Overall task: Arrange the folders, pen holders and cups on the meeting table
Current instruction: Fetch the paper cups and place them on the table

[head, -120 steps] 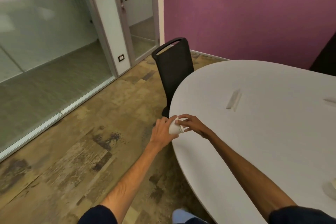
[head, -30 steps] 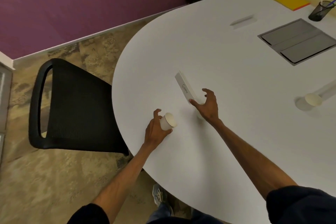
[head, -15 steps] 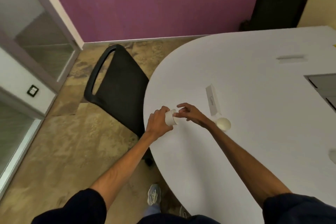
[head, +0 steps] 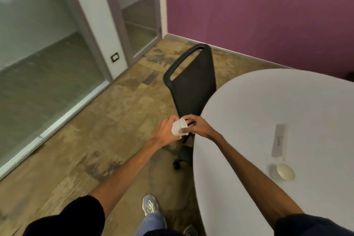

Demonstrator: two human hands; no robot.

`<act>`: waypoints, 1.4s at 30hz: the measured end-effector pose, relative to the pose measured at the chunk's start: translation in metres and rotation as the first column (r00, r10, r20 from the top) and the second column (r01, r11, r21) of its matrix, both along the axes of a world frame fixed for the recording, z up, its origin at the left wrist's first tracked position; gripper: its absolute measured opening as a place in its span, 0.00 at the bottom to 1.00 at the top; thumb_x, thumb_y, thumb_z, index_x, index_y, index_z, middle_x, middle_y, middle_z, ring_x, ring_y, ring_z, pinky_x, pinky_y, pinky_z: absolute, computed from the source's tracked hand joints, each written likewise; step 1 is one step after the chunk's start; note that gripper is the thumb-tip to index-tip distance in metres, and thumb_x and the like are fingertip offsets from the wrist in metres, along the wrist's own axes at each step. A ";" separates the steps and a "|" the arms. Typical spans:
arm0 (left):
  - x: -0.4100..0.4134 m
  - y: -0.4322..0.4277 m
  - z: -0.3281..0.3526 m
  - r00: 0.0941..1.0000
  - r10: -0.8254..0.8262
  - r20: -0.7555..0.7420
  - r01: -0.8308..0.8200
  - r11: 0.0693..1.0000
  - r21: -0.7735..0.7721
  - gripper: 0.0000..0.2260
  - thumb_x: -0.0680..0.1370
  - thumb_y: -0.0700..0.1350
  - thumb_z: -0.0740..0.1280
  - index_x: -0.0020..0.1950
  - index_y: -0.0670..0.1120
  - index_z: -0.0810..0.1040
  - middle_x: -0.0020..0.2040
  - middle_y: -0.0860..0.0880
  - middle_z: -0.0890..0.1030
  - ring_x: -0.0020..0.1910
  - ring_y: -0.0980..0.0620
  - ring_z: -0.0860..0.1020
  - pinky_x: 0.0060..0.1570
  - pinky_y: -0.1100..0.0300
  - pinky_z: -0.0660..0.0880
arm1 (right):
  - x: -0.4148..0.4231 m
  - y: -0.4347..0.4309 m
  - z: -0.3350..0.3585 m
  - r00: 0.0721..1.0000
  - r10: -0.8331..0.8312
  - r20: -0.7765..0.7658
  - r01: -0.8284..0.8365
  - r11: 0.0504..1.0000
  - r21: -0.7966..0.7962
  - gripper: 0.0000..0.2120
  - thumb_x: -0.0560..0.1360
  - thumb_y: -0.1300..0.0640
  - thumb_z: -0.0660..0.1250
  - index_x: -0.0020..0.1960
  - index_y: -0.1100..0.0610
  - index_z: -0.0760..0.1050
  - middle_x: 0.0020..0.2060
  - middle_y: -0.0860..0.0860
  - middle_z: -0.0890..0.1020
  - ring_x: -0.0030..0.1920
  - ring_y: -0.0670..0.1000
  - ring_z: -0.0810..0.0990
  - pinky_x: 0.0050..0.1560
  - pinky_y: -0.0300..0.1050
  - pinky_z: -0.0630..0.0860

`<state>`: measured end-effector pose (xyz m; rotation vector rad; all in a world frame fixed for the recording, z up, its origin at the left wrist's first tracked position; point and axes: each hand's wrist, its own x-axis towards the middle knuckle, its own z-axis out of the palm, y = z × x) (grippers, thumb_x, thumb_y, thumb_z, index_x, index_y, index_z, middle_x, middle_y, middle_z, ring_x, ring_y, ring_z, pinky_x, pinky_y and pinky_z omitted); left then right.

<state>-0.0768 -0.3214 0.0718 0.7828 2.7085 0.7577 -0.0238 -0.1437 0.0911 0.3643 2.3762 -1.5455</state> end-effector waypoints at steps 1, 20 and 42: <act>-0.006 -0.013 0.000 1.000 0.024 -0.006 -0.024 1.000 -0.011 0.29 0.65 0.51 0.77 0.61 0.50 0.70 0.55 0.49 0.79 0.50 0.46 0.78 0.43 0.53 0.75 | -0.011 -0.010 0.000 1.000 0.031 -0.002 -0.031 1.000 0.003 0.27 0.67 0.54 0.79 0.63 0.55 0.76 0.55 0.51 0.81 0.56 0.53 0.80 0.56 0.45 0.79; -0.173 -0.203 0.037 0.889 0.400 -0.222 -0.385 0.916 0.111 0.29 0.67 0.44 0.74 0.68 0.50 0.73 0.62 0.49 0.76 0.59 0.46 0.75 0.52 0.51 0.75 | -0.256 -0.198 0.036 0.958 0.262 -0.113 -0.276 0.952 -0.131 0.29 0.67 0.70 0.74 0.66 0.58 0.74 0.49 0.49 0.79 0.50 0.51 0.79 0.52 0.56 0.80; -0.511 -0.185 0.050 0.892 0.450 -0.040 -0.426 0.868 0.253 0.32 0.65 0.48 0.79 0.67 0.50 0.72 0.63 0.50 0.76 0.60 0.48 0.75 0.53 0.53 0.74 | -0.597 -0.180 0.052 0.972 0.225 -0.064 -0.234 0.940 -0.247 0.26 0.70 0.67 0.72 0.66 0.54 0.73 0.55 0.54 0.80 0.49 0.51 0.80 0.35 0.39 0.78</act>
